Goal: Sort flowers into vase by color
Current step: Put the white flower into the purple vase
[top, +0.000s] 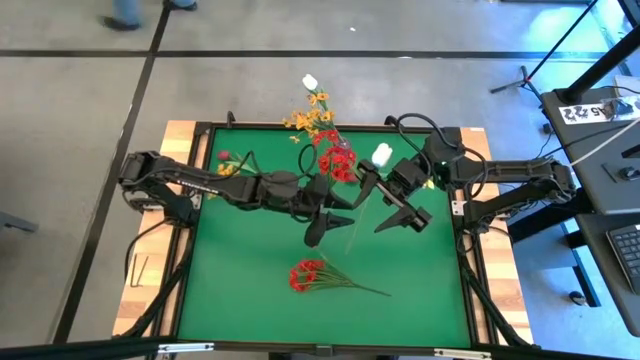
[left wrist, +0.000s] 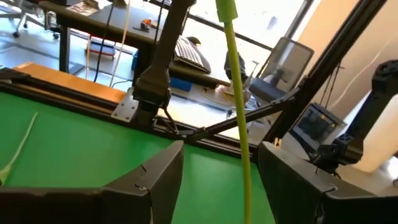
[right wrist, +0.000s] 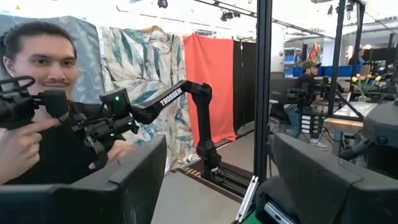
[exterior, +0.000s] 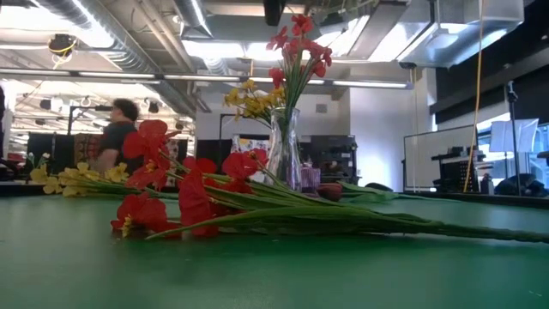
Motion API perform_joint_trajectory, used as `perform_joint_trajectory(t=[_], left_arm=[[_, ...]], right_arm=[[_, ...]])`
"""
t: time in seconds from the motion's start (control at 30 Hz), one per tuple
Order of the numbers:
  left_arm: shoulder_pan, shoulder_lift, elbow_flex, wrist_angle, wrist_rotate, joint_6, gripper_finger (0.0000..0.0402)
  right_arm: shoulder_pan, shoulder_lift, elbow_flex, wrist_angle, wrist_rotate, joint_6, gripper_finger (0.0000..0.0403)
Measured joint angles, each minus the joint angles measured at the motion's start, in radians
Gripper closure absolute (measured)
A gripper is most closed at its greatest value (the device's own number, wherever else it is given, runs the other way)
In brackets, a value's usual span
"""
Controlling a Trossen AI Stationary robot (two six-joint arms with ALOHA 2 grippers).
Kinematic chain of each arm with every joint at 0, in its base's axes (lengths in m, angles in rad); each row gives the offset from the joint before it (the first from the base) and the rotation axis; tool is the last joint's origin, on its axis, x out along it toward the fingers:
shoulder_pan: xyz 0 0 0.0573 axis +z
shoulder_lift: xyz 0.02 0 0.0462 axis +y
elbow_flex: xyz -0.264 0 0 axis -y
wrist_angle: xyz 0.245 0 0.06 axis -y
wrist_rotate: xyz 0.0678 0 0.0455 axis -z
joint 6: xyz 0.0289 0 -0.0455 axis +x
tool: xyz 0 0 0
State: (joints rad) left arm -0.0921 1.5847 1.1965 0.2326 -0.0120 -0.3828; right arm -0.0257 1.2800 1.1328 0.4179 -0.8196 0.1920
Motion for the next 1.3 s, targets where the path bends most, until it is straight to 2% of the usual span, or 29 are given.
perform_joint_trajectory(t=[0.77, 1.0, 1.23, 1.3], left_arm=[[-0.003, 0.056, -0.001, 0.035, 0.007, -0.029, 0.0206], [-0.003, 0.058, -0.001, 0.019, 0.004, -0.031, 0.0271], [-0.003, 0.058, -0.001, 0.004, 0.003, -0.035, 0.0373], [-0.006, 0.058, -0.001, 0.002, -0.001, -0.035, 0.0392]], right_arm=[[-0.001, 0.017, -0.001, -0.006, 0.020, -0.042, 0.0111], [-0.001, 0.018, -0.001, -0.029, 0.016, -0.042, 0.0111], [-0.001, 0.018, -0.001, -0.035, 0.016, -0.042, 0.0111], [-0.001, 0.018, -0.001, -0.034, 0.016, -0.042, 0.0111]])
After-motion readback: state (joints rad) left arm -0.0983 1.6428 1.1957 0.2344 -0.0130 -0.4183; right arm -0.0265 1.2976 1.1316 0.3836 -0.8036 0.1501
